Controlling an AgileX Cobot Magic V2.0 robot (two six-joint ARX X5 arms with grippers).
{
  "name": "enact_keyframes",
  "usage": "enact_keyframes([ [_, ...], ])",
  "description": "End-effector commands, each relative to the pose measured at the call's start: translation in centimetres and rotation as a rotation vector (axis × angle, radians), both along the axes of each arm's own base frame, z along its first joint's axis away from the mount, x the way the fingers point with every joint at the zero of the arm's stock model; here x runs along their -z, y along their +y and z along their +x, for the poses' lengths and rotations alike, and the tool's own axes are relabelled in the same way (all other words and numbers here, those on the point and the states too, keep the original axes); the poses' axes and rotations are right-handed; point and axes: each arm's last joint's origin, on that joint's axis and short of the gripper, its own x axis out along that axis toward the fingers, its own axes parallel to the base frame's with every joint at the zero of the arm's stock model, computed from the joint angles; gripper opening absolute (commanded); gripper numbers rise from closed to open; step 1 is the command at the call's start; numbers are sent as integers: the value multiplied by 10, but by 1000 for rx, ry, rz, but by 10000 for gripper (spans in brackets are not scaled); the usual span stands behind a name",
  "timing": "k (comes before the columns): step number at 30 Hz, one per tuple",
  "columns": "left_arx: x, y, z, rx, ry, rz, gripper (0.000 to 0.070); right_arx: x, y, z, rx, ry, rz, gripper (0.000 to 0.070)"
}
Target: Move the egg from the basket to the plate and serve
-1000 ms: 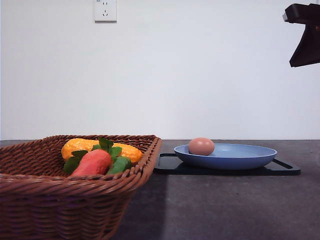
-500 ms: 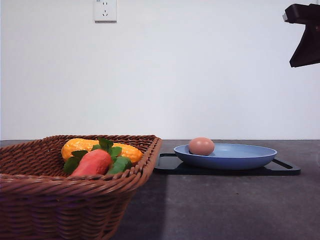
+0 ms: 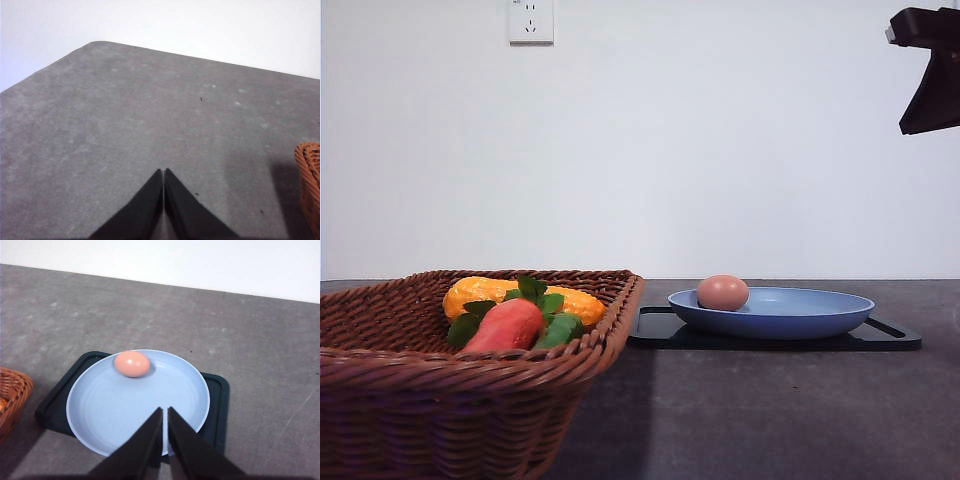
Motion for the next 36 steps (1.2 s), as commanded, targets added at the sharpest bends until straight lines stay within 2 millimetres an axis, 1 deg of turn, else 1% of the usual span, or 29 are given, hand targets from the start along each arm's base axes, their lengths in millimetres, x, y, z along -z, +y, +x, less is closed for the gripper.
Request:
enact_keyframes([
  [1,10,0,1,3,30,-6,0,-3,1,1,3,-12,15,0],
  [8,10,0,1,3,30,-6,0,-5,1,-1,2,-18,17,0],
  [12,10,0,1,3,30,-6,0,-14,-12,-13,67,-127,-96,0],
  [15,10,0,1,3,30,-6,0,-11,-25,-23,105,-204,-158,0],
  [18,10,0,1,3,30,-6,0,2,-38,-35,117,-264,-130,0],
  [23,10,0,1,3,30,-6,0,33,-53,-49,127,-311,-64,0],
  [26,10,0,1,3,30,-6,0,49,-57,-53,131,-317,-45,0],
  [31,10,0,1,3,30,-6,0,71,-59,-55,145,-294,6,0],
  [36,10,0,1,3,30,-6,0,80,-59,-57,145,-229,5,0],
])
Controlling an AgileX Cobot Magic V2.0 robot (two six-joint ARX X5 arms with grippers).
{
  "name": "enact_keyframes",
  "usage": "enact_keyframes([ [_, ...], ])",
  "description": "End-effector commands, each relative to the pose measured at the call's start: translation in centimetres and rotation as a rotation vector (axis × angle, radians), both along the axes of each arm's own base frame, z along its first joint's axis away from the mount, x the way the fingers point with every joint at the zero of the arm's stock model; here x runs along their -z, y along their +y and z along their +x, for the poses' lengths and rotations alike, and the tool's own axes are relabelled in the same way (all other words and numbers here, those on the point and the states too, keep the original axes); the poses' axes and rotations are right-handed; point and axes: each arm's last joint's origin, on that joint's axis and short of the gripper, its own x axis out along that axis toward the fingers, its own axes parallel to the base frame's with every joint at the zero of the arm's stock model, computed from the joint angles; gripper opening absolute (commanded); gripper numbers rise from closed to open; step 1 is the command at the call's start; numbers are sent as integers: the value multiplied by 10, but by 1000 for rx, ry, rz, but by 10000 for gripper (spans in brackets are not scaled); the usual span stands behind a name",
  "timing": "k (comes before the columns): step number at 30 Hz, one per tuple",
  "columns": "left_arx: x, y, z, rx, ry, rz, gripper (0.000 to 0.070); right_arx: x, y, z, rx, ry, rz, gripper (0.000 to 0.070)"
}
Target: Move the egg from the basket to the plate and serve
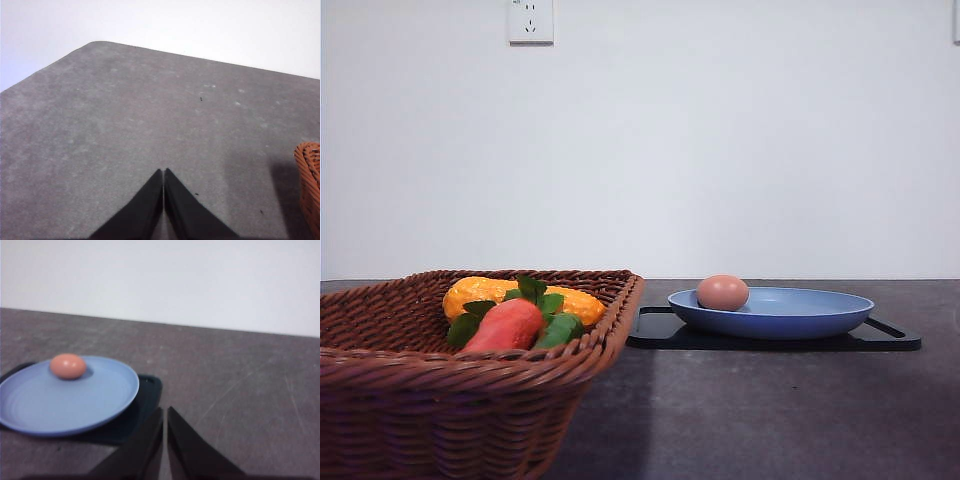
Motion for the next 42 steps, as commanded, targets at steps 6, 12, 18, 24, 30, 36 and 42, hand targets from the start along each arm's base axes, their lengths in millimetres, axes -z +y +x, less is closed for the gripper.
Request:
enact_keyframes([
  [6,10,0,1,3,30,-6,0,14,1,-4,-38,126,50,0],
  [12,10,0,1,3,30,-6,0,11,1,-4,-39,108,81,0],
  [18,10,0,1,3,30,-6,0,11,1,-4,-39,108,81,0],
  [24,10,0,1,3,30,-6,0,11,1,-4,-39,108,81,0],
  [30,10,0,1,4,30,-6,0,11,1,-4,-40,106,81,0],
  [36,10,0,1,3,30,-6,0,11,1,-4,-39,107,81,0],
  [42,10,0,1,3,30,-6,0,11,1,-4,-39,107,81,0],
])
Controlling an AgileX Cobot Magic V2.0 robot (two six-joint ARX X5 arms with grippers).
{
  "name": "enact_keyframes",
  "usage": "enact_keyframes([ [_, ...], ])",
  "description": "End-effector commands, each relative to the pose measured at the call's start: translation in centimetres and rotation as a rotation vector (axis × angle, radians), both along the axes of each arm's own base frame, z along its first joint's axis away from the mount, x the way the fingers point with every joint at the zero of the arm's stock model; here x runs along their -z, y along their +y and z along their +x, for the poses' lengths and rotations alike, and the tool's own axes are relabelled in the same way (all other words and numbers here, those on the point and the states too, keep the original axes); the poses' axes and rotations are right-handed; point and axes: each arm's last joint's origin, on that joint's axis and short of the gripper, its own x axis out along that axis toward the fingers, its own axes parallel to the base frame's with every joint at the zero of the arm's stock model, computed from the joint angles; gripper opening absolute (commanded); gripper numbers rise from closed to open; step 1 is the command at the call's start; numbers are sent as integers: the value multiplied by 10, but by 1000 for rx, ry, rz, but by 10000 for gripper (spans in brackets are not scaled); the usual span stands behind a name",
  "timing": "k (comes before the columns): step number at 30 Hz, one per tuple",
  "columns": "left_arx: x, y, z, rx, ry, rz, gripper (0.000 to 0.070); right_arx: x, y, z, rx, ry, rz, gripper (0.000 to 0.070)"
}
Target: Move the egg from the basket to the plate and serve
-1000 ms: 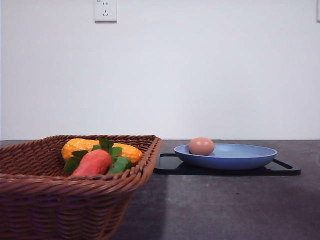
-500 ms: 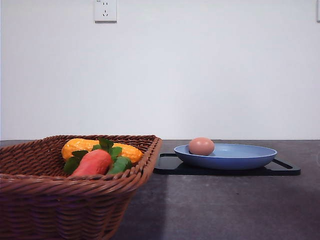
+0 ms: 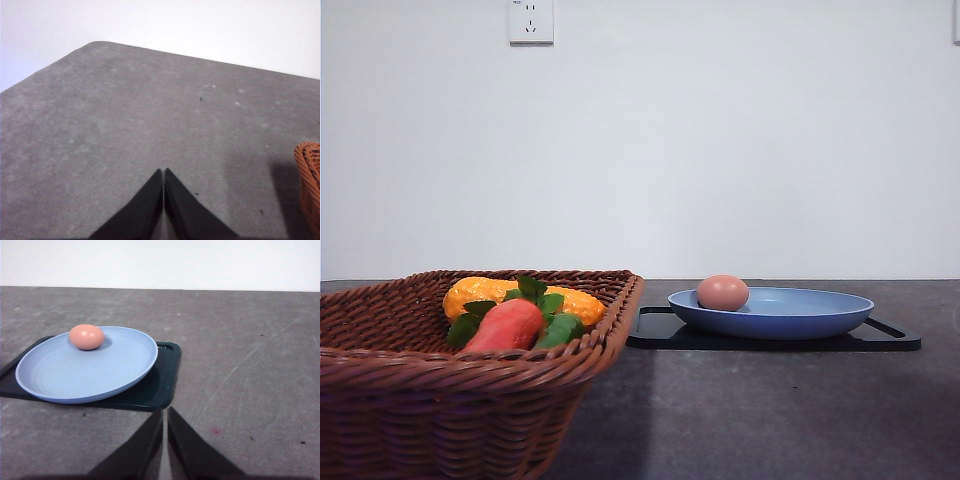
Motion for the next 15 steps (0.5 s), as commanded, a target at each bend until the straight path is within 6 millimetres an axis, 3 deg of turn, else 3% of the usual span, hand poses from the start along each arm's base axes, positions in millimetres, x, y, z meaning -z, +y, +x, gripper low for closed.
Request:
enact_keyframes([
  [1,10,0,1,3,30,-6,0,1,0,0,3,-3,10,0],
  [15,10,0,1,3,30,-6,0,1,0,0,3,-3,10,0],
])
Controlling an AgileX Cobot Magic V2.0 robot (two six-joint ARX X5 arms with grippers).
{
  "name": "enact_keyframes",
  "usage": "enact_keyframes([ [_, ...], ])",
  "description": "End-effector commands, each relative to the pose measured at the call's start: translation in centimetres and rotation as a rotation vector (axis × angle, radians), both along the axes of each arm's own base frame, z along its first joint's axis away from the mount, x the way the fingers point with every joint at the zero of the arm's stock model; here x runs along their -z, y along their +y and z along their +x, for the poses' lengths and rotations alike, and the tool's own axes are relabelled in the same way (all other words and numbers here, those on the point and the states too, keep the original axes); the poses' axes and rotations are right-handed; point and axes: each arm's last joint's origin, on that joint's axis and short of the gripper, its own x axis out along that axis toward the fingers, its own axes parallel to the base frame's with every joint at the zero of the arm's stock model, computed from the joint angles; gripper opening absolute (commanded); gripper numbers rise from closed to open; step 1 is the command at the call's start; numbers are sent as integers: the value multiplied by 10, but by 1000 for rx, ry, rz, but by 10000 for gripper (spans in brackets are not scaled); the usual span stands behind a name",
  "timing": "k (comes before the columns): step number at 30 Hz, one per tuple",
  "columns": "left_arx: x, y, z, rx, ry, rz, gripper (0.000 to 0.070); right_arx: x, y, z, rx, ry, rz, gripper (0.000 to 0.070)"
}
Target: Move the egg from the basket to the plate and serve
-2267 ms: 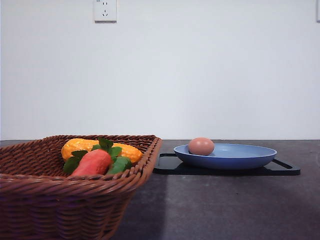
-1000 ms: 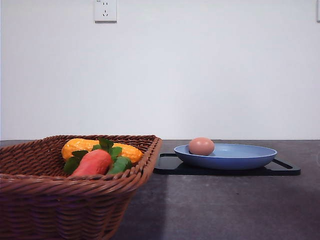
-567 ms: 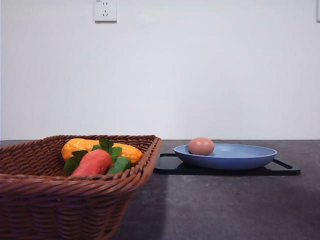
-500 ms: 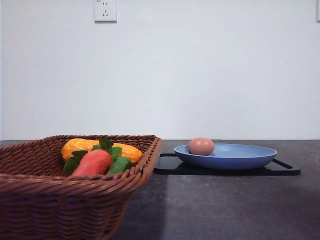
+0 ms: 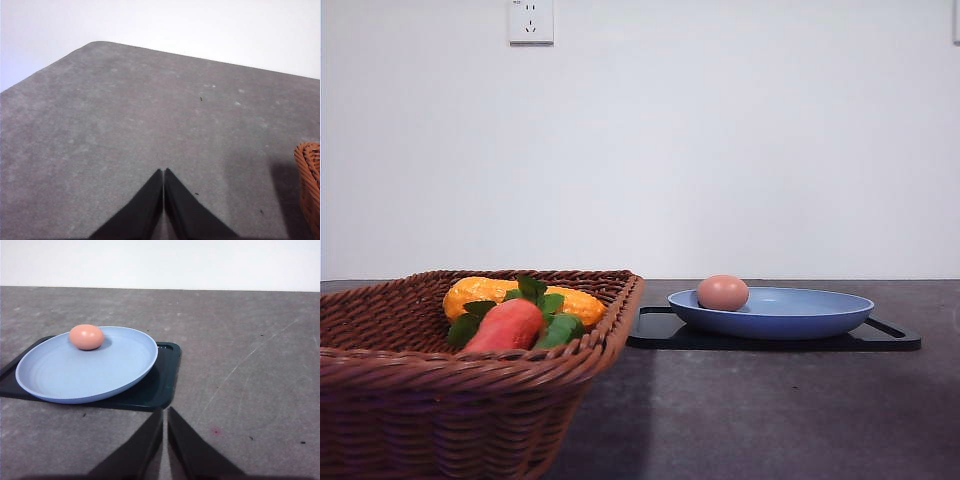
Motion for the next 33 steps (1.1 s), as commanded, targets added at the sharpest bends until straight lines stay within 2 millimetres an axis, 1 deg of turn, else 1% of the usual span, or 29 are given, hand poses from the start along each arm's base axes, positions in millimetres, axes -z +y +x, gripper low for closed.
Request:
enact_keyframes([
  [1,10,0,1,3,30,-6,0,1,0,0,3,-3,10,0],
  [33,10,0,1,3,30,-6,0,1,0,0,3,-3,10,0],
])
